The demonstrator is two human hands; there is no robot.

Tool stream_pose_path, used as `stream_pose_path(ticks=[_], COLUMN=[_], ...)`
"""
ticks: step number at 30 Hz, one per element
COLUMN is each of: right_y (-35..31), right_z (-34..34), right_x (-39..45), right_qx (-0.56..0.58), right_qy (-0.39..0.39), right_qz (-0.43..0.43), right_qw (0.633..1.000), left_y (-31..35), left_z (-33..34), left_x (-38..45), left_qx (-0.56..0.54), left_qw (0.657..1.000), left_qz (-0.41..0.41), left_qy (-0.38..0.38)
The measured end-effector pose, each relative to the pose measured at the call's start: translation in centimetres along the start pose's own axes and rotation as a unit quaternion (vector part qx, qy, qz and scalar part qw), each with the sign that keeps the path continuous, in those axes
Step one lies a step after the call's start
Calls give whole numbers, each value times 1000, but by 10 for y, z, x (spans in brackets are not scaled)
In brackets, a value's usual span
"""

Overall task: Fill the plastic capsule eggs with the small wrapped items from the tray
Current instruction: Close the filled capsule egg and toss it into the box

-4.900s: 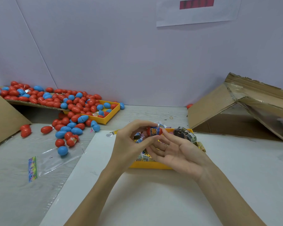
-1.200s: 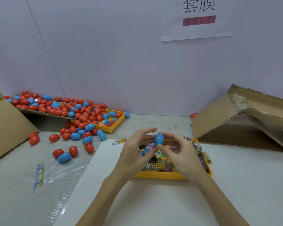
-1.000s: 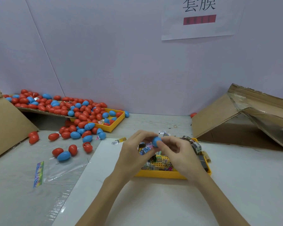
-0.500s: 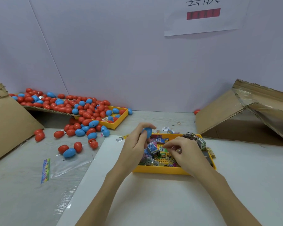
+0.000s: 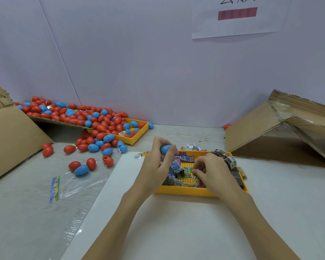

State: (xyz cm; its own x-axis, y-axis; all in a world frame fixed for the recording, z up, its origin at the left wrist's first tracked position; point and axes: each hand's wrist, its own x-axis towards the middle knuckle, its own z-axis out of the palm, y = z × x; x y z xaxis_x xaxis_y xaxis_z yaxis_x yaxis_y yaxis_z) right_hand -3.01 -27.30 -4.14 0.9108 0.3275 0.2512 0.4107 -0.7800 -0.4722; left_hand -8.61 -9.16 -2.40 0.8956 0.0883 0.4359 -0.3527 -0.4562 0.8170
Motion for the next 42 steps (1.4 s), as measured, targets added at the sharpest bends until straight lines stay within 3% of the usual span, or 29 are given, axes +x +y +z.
stream_pose_path(ticks=[6, 12, 16, 19, 23, 27, 30, 33, 42], right_y=[0, -2, -1, -4, -10, -13, -17, -19, -15], right_z=[-2, 1, -4, -12, -13, -9, -8, -10, -5], right_x=[1, 2, -2, -5, -9, -11, -11, -11, -14], right_qx=[17, -10, 67, 126, 132, 118, 163, 235, 184], right_qy=[-10, -6, 90, 162, 195, 205, 180, 141, 144], right_qz=[-5, -28, -50, -84, -147, -194, -175, -149, -94], right_qw=[1000, 1000, 992, 975, 961, 952, 954, 950, 968], left_y=[-7, -8, -4, 0, 0, -2, -2, -2, -8], left_z=[-4, -6, -6, -1, 8, 6, 2, 0, 5], left_x=[7, 6, 5, 2, -1, 2, 3, 4, -1], left_qx=[18, 26, -9, 26, 60, -7, -33, 10, 187], left_qw=[995, 995, 998, 999, 997, 999, 998, 999, 977], left_qz=[10, 0, -21, 24, 36, -16, -25, 5, 101], left_qy=[96, 97, 51, 32, 44, 45, 37, 32, 5])
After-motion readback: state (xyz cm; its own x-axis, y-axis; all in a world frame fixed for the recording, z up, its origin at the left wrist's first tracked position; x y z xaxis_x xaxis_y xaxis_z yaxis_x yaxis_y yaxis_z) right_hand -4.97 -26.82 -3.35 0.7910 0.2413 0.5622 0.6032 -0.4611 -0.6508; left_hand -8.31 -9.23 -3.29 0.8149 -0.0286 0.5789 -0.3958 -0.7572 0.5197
